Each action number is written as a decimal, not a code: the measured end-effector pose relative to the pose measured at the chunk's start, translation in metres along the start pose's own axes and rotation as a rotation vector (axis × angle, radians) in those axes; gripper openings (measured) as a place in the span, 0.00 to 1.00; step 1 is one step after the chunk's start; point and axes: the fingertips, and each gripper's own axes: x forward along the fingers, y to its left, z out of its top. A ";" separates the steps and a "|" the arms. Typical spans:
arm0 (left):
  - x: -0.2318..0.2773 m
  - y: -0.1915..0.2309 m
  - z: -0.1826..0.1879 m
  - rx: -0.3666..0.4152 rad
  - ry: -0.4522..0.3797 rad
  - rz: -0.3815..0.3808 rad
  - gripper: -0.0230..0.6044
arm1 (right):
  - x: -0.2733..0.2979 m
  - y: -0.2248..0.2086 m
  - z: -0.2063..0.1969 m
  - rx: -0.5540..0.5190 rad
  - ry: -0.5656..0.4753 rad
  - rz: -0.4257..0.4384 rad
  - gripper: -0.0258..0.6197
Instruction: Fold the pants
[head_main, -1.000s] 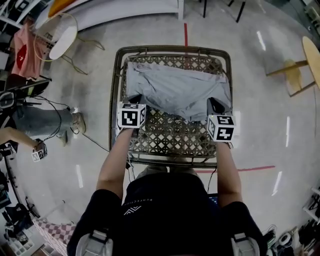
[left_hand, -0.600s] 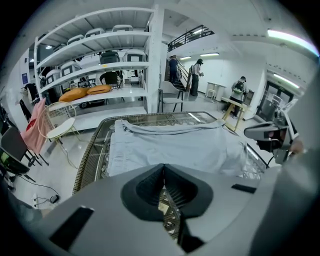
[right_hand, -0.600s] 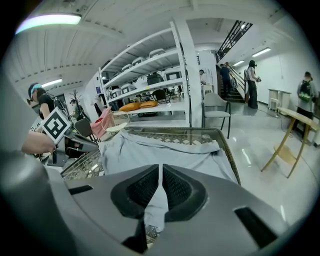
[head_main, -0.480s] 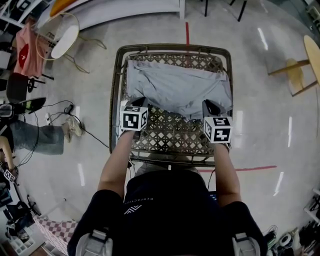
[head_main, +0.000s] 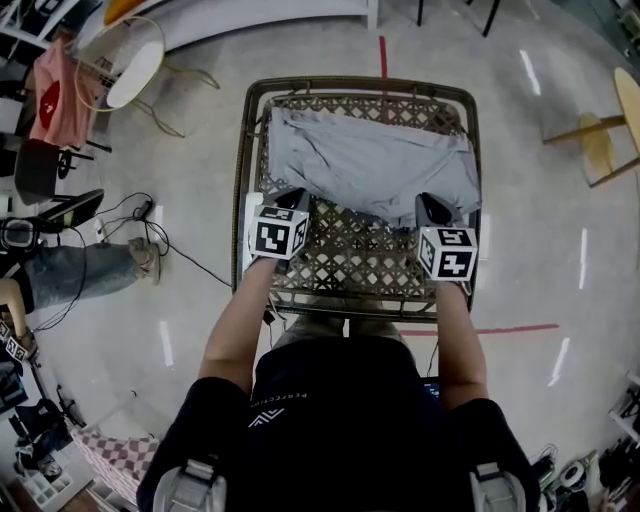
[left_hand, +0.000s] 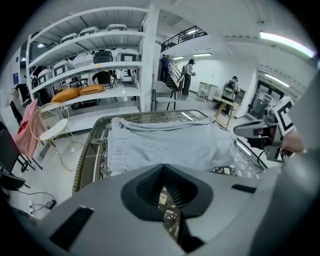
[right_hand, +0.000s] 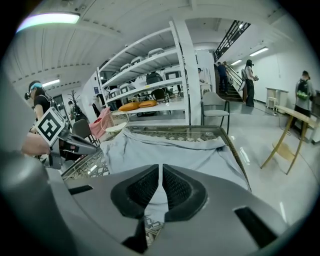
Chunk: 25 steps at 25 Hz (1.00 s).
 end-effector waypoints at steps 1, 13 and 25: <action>-0.001 0.003 -0.002 -0.002 -0.001 -0.007 0.05 | 0.001 0.008 -0.001 -0.006 0.001 0.003 0.11; -0.033 0.064 -0.030 0.023 0.012 -0.114 0.05 | 0.023 0.121 0.004 0.014 0.008 0.004 0.11; -0.072 0.128 -0.042 0.049 0.003 -0.132 0.05 | 0.046 0.212 0.028 0.019 -0.018 0.037 0.11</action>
